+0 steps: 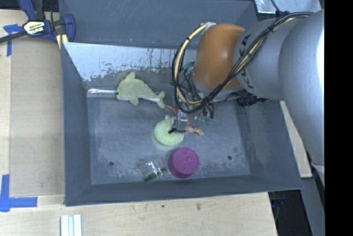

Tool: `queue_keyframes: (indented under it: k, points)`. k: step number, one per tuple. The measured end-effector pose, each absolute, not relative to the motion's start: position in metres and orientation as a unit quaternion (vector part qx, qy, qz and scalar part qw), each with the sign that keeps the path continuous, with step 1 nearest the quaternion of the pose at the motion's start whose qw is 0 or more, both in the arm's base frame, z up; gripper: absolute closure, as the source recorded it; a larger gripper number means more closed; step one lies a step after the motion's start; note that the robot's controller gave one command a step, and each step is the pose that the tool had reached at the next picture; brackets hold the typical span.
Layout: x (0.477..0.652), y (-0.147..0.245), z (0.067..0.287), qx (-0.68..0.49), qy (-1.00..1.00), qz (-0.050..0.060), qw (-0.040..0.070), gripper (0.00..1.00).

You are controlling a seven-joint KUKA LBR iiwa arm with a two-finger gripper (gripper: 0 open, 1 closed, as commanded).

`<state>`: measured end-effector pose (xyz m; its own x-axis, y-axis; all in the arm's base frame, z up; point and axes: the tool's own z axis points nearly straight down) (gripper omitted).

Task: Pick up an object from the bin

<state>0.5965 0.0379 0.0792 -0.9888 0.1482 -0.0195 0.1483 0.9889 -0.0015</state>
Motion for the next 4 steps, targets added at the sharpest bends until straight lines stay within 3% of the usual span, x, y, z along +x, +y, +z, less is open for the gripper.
queue_keyframes:
  k: [4]
  points:
    - [0.595, 0.039, 0.093, 0.074, 0.997, 0.0, 0.005, 1.0]
